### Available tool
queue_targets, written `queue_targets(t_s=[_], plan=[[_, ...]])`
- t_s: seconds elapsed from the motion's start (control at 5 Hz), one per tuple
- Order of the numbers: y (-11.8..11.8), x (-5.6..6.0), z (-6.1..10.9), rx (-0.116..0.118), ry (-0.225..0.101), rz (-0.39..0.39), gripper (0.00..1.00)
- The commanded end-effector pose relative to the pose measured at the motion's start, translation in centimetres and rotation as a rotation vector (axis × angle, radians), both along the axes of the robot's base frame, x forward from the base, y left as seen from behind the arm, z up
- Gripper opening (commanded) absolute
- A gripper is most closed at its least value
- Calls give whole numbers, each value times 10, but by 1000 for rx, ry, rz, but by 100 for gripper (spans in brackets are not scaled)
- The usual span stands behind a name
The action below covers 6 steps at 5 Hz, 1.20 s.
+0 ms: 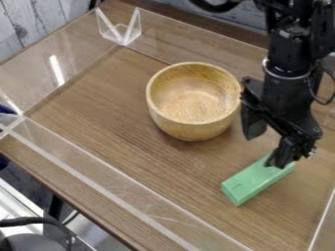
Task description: Remove the green block from inside the brown bowl and put it on the table
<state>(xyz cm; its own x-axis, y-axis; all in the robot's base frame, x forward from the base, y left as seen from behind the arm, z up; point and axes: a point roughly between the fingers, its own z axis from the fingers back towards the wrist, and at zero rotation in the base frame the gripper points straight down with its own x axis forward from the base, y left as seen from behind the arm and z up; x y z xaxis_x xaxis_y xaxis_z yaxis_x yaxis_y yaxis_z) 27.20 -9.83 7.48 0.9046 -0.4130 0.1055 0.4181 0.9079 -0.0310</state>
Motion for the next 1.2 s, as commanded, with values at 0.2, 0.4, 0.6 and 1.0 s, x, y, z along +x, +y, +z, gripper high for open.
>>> queue_targets(t_s=[0.2, 0.4, 0.6, 1.0], plan=[[6, 21, 38, -18, -109, 34, 100], [14, 26, 58, -10, -144, 57, 100], [24, 32, 79, 7, -176, 92, 100], [53, 49, 82, 20, -185, 148, 0]])
